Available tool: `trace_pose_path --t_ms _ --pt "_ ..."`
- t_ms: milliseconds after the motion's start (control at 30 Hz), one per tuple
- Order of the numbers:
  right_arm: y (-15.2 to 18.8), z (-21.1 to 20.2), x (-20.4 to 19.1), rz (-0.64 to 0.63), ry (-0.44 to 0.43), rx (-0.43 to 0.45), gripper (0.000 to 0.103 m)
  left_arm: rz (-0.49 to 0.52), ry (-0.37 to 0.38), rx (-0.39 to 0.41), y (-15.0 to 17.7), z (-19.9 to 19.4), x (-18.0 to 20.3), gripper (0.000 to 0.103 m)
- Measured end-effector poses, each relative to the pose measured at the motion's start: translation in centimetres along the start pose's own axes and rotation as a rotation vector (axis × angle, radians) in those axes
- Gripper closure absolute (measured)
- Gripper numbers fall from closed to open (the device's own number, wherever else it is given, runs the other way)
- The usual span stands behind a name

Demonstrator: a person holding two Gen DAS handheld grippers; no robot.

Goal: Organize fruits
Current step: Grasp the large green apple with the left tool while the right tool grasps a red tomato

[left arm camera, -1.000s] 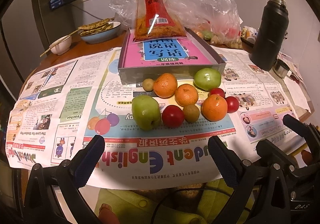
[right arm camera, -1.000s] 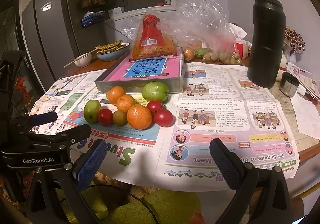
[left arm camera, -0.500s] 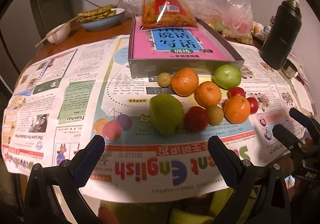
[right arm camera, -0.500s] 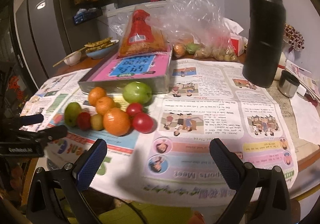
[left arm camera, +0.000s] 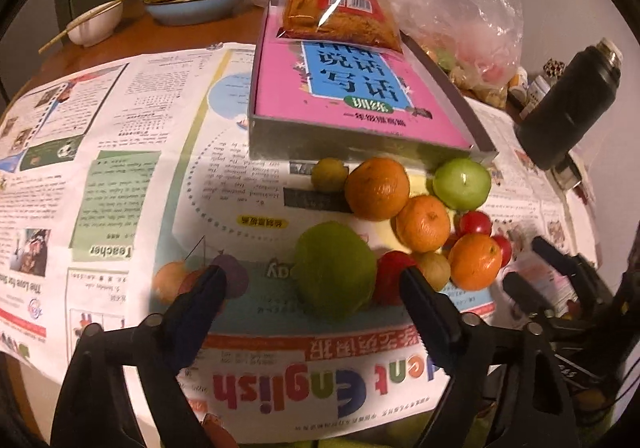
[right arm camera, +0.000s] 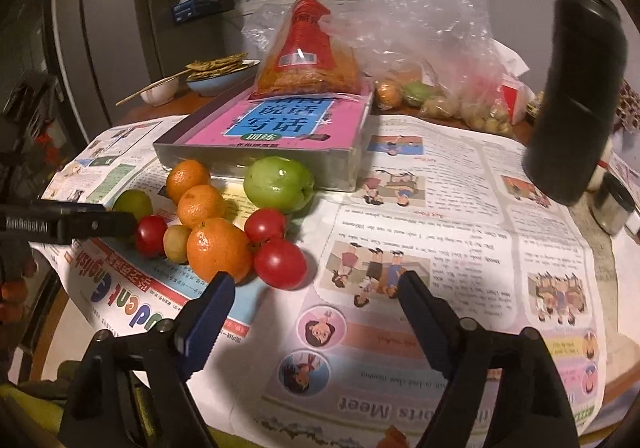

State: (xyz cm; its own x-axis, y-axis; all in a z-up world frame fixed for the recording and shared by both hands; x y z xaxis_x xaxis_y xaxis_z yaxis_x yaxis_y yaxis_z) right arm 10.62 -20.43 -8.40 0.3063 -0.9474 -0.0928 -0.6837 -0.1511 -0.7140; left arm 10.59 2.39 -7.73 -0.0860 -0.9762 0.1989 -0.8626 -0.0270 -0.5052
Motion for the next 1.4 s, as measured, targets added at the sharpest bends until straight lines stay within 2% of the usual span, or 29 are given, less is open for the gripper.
trace_pose_path --t_ms 167,267,433,533,800,900,1100,1300,1400 --pt "-0.1 1.3 -0.3 -0.029 -0.020 -0.026 0.037 -0.031 0.042 -0.015 -0.5 0.2 -0.3 0.031" --pt "-0.4 1.7 -0.6 -0.044 -0.034 -0.023 0.043 -0.050 0.063 -0.033 -0.6 0.4 -0.7 0.034" --pt "-0.7 2.0 -1.2 -0.075 -0.056 -0.016 0.063 -0.066 0.130 -0.062 -0.1 0.5 -0.9 0.042" --pt "-0.7 2.0 -1.5 -0.075 -0.067 -0.011 0.068 -0.071 0.154 -0.074 -0.1 0.6 -0.9 0.045" --pt "-0.6 2.0 -1.4 -0.049 -0.084 -0.006 0.072 -0.076 0.171 -0.106 -1.1 1.3 -0.9 0.047" --pt "-0.7 2.1 -1.4 -0.037 -0.087 -0.003 0.072 -0.099 0.215 -0.118 -1.5 1.7 -0.9 0.057" --pt "-0.7 1.9 -0.9 -0.001 -0.094 0.006 0.072 -0.158 0.248 -0.127 -1.8 2.0 -1.2 0.057" --pt "-1.1 1.8 -0.3 0.026 -0.090 0.021 0.072 -0.151 0.236 -0.110 -2.1 1.9 -1.3 0.058" --pt "-1.3 1.6 0.0 0.041 -0.086 0.029 0.072 -0.129 0.194 -0.084 -2.5 1.5 -1.4 0.057"
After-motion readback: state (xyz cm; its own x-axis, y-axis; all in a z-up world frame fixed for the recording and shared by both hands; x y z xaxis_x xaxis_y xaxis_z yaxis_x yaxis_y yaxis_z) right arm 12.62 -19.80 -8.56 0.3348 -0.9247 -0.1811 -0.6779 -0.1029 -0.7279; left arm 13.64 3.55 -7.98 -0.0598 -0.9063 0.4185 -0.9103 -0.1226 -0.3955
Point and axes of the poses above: each gripper's, at about its wrist camera, not at the fingertips, and z roughly the way its jaws point, x to its right, y to its underside, the point moved 5 cm from there along z, roughly the way its jaws point, and after that the axes turned 4 degrees about z, right-handed, at the moved point
